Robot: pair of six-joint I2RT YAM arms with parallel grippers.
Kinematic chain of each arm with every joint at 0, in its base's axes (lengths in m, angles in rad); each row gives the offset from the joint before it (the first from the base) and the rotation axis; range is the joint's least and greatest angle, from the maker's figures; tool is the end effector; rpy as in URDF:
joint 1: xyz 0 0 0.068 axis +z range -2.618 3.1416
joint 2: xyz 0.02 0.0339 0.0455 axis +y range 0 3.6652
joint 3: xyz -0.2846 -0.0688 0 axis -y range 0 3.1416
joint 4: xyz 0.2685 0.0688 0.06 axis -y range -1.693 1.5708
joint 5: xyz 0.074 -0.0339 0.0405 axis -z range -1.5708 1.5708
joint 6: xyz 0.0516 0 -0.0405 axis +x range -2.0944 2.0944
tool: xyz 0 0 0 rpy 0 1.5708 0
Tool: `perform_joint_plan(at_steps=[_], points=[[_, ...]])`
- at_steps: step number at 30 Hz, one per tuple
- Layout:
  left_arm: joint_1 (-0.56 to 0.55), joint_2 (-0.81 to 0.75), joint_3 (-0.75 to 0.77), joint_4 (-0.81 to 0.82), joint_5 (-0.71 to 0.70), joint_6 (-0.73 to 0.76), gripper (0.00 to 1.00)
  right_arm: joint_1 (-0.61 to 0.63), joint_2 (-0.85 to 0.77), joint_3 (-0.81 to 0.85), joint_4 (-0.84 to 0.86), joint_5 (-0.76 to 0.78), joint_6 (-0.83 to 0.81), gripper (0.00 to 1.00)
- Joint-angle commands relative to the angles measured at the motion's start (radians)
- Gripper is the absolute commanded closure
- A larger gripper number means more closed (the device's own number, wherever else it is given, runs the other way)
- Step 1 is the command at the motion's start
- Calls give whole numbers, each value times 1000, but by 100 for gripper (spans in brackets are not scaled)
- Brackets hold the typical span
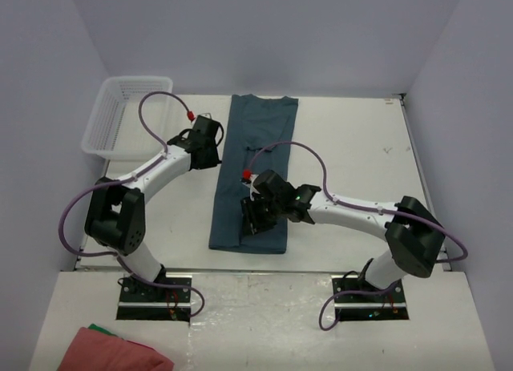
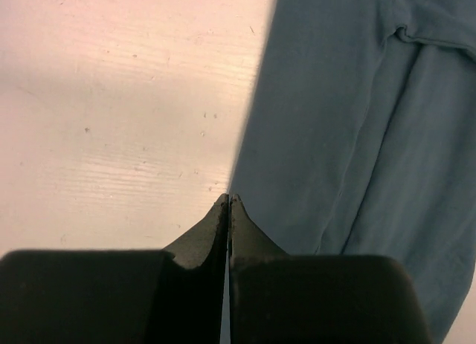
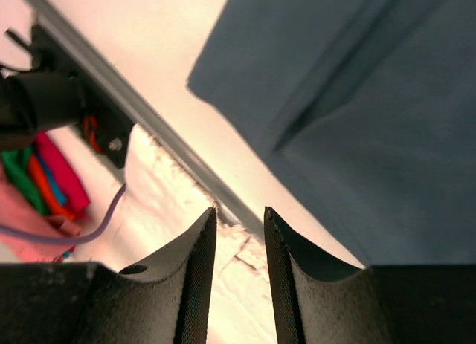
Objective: Fold and stack the t-shirts
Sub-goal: Rotate the tshirt 90 degrees
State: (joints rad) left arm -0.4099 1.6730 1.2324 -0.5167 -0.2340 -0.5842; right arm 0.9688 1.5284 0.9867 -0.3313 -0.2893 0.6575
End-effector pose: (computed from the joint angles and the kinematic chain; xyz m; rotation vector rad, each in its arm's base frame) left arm 0.3615 -0.1440 0.2348 -0.3094 2.4751 -0.1190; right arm 0.1851 0.2954 0.2162 -0.5590 2.6410 0.9822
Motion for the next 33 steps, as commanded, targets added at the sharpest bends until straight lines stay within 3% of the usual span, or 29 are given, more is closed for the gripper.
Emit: perform_joint_plan(at_steps=[1, 5, 9, 33], points=[[-6, -74, -33, 47, -41, -22, 100, 28, 68, 53, 103, -143, 21, 64], [-6, -82, -53, 52, -42, -8, 100, 45, 130, 93, 97, -148, 40, 54], [-6, -96, -54, 46, -42, -3, 100, 64, 171, 79, 127, -151, 60, 52], [-6, -142, -39, 52, -4, 9, 100, 64, 332, 121, 100, -48, 67, 53]])
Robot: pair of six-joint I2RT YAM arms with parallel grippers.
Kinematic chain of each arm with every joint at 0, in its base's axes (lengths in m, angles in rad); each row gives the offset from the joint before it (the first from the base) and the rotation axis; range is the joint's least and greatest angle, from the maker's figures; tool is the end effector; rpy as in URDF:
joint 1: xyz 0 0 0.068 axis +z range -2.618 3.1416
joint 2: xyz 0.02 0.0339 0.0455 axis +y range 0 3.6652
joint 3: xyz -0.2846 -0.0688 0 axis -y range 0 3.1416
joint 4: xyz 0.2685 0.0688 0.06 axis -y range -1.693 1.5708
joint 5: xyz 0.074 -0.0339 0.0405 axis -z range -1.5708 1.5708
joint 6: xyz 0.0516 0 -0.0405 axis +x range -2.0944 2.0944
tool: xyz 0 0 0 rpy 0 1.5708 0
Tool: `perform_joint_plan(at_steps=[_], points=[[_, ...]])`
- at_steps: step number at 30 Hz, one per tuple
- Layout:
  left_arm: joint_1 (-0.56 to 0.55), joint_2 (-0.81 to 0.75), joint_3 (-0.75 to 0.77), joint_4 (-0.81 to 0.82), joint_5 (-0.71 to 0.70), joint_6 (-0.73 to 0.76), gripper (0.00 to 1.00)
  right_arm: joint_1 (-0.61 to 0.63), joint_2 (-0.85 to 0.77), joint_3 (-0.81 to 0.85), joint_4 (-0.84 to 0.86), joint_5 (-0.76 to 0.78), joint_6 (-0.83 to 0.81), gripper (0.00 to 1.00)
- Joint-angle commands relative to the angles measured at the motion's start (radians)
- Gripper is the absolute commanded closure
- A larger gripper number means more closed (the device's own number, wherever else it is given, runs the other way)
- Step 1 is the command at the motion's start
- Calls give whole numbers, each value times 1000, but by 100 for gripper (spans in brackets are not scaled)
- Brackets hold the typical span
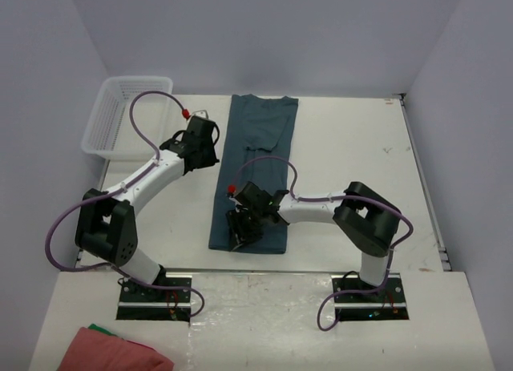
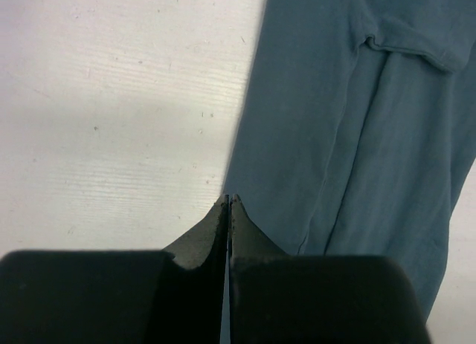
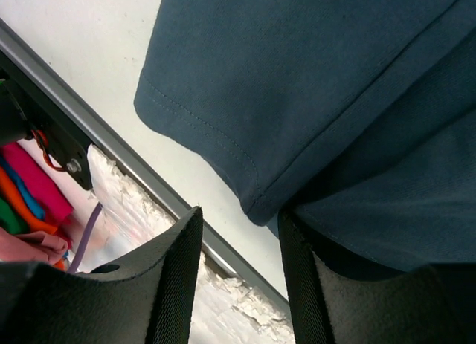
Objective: Fold and stack the t-shirts
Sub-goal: Rotate the tshirt 90 degrees
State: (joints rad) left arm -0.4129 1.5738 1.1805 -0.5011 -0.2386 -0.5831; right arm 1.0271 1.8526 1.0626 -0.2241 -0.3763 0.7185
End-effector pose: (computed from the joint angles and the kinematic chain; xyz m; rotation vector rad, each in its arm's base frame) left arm 0.3434 -0.1371 0.2538 -0.3092 2.4168 -0.1526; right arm 0.1882 0.3480 0.1348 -0.6020 2.8430 0.9904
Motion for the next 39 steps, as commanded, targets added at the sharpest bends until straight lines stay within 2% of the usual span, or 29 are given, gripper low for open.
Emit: perform_joint_plan(at_steps=[1, 4, 6, 10, 13, 19, 31, 39], points=[[-3, -43, 13, 38, 4, 8, 100, 5, 16, 49, -12, 42, 6, 54], [-3, -41, 13, 41, 13, 11, 100, 5, 20, 57, -18, 50, 6, 55], [-3, -40, 11, 42, 15, 11, 100, 7, 22, 62, -21, 57, 4, 60], [-3, -40, 5, 45, 27, 12, 100, 5, 23, 71, -40, 86, 2, 89], [-3, -44, -5, 52, 28, 11, 100, 5, 25, 68, -40, 91, 4, 100], [-3, -61, -15, 50, 32, 12, 100, 10, -1, 56, -57, 135, 13, 100], [-6, -69, -32, 50, 35, 8, 100, 50, -231, -12, -181, 228, 64, 100], [-6, -63, -30, 50, 32, 19, 100, 96, -253, -75, -181, 238, 128, 100]])
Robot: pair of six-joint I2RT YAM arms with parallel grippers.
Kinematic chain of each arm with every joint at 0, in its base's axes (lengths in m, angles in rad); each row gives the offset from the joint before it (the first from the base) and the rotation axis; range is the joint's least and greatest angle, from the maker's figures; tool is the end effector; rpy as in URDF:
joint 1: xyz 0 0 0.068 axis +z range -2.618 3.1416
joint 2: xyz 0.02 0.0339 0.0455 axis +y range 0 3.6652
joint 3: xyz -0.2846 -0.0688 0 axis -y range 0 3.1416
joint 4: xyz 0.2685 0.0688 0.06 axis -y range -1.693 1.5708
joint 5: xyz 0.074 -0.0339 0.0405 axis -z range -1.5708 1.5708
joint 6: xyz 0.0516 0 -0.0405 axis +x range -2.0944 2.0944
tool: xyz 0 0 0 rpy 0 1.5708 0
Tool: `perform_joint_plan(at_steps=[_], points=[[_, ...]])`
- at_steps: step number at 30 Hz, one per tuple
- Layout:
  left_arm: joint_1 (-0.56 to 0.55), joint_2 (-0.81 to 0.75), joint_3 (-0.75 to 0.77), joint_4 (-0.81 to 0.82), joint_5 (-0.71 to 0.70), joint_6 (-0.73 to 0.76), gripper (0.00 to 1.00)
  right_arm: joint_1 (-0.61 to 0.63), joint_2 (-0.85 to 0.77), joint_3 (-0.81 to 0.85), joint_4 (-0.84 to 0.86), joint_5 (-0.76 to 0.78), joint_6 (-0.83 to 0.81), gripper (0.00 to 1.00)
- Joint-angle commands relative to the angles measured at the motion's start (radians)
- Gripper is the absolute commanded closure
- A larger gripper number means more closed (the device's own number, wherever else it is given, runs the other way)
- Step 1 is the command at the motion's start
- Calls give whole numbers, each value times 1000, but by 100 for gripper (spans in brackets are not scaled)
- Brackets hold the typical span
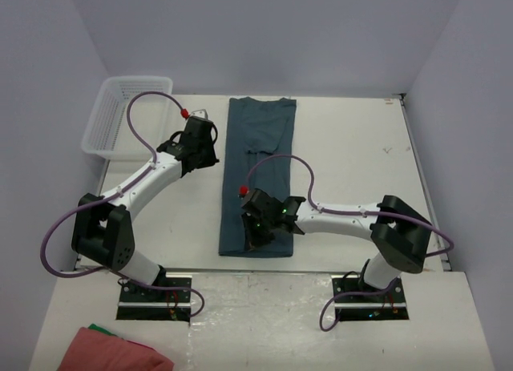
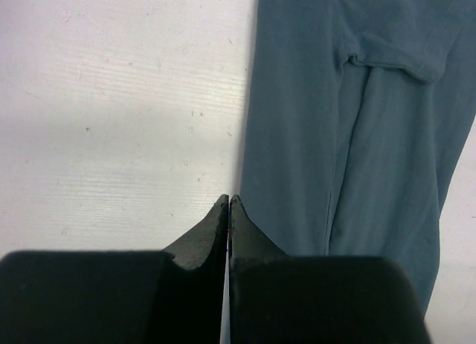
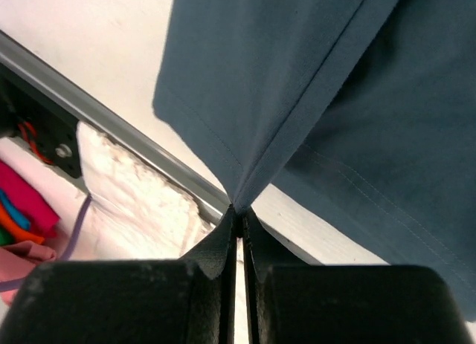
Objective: Fold and stack the t-shirts
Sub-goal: Rotate the tshirt 90 degrees
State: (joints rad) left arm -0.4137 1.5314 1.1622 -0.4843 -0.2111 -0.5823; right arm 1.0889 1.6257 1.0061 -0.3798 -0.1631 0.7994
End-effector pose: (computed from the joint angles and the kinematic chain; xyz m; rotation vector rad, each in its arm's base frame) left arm 0.3364 -0.1359 0.2632 -0.2980 2.3910 -0.2070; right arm 0.1578 0.3199 0.1855 -0.4745 2.7852 0.8074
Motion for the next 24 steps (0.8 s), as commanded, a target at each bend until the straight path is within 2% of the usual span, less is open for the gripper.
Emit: perform_joint_plan(at_steps=[1, 6, 15, 20, 22, 24], points=[[-7, -20, -9, 30, 6, 19, 100, 51, -26, -23, -33, 45, 67, 100], [-7, -22, -10, 27, 9, 21, 100, 63, 9, -61, 8, 40, 101, 100], [-8, -16, 2, 19, 24, 38, 100, 63, 92, -50, -47, 129, 190, 100], [-59, 22, 8, 15, 30, 41, 100, 63, 88, -58, -91, 162, 230, 100], [-80, 32, 10, 13, 26, 36, 100, 69, 82, -76, -82, 183, 227, 91], [-92, 33, 5, 7, 15, 27, 100, 84, 50, -98, -90, 218, 225, 74]])
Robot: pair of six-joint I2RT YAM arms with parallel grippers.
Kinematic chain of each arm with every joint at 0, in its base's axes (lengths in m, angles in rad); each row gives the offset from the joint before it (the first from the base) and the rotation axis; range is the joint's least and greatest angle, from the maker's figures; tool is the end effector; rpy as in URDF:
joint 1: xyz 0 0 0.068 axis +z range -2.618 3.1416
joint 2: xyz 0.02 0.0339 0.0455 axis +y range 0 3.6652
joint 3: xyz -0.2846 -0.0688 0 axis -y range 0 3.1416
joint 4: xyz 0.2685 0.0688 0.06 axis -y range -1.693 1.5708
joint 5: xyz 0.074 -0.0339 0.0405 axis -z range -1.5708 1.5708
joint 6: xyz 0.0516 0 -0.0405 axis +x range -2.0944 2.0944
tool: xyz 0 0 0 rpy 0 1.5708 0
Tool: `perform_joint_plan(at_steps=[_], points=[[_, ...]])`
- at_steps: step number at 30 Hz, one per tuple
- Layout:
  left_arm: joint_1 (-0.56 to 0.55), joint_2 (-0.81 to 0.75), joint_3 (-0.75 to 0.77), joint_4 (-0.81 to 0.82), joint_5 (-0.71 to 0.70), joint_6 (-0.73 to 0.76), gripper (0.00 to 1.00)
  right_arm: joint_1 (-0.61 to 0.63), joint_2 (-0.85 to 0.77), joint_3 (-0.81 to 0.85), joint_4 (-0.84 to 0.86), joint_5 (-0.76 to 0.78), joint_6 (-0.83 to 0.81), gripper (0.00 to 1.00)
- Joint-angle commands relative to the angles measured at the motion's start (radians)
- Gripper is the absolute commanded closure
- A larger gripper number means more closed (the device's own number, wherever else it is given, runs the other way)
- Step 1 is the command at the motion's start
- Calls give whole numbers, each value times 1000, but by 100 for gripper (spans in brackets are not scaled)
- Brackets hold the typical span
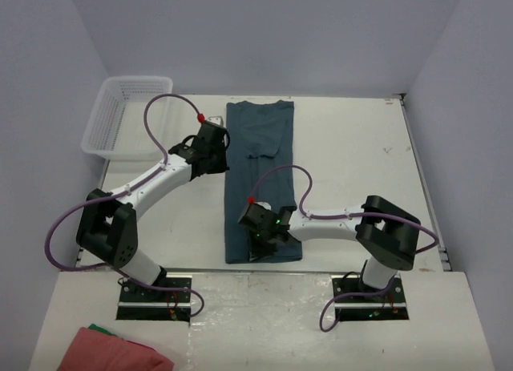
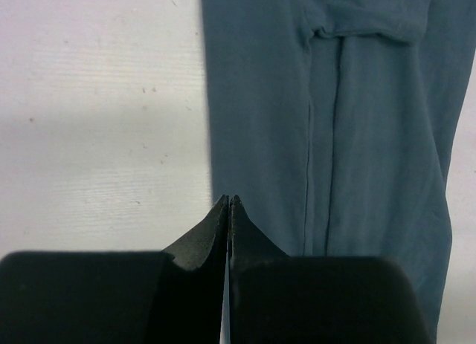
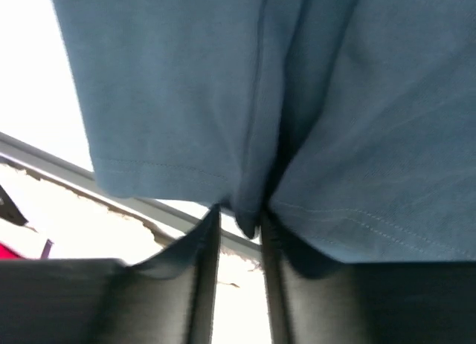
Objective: Fold and stack the t-shirts
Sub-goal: Rotate the tshirt 90 degrees, then grab the bottom of the folded rectangular tshirt with both arms
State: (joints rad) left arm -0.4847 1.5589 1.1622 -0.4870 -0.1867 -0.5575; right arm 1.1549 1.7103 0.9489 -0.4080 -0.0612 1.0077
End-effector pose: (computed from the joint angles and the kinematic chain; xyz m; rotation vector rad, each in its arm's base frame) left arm 0.3288 -0.1623 0.2533 -0.1709 2.4419 -0.2371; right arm 0.1362 0.3163 0.1380 -0.2354 2.9426 0.5725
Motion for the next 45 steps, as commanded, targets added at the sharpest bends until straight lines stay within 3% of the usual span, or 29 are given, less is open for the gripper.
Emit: perform_joint_plan(at_steps=[1, 2, 8, 13, 20, 21, 23, 26, 34, 45], points=[[-34, 0, 1, 10, -23, 2, 100, 43, -53, -41, -74, 171, 16, 69], [-40, -3, -4, 8, -34, -5, 100, 55, -95, -38, -98, 211, 22, 60], [-121, -37, -79, -19, -141, -44, 100, 69, -257, 20, -302, 348, 28, 41], [-179, -85, -183, -51, -194, -105, 95, 3, -377, -25, -400, 423, 26, 35], [-210, -204, -317, -58, -132, -159, 89, -265, -538, -284, -205, 336, -102, 36], [-212, -238, -329, -52, -116, -157, 86, -277, -549, -300, -190, 308, -109, 36], [-212, -273, -366, -32, -57, -153, 72, -296, -554, -325, -178, 302, -110, 36], [-213, -345, -412, 7, 30, -157, 66, -297, -548, -355, -132, 264, -107, 37], [-215, -390, -498, 62, 216, -179, 66, -296, -610, -441, -51, 153, -15, 39], [-222, -367, -538, 64, 266, -165, 68, -224, -632, -535, 21, 133, 132, 42]])
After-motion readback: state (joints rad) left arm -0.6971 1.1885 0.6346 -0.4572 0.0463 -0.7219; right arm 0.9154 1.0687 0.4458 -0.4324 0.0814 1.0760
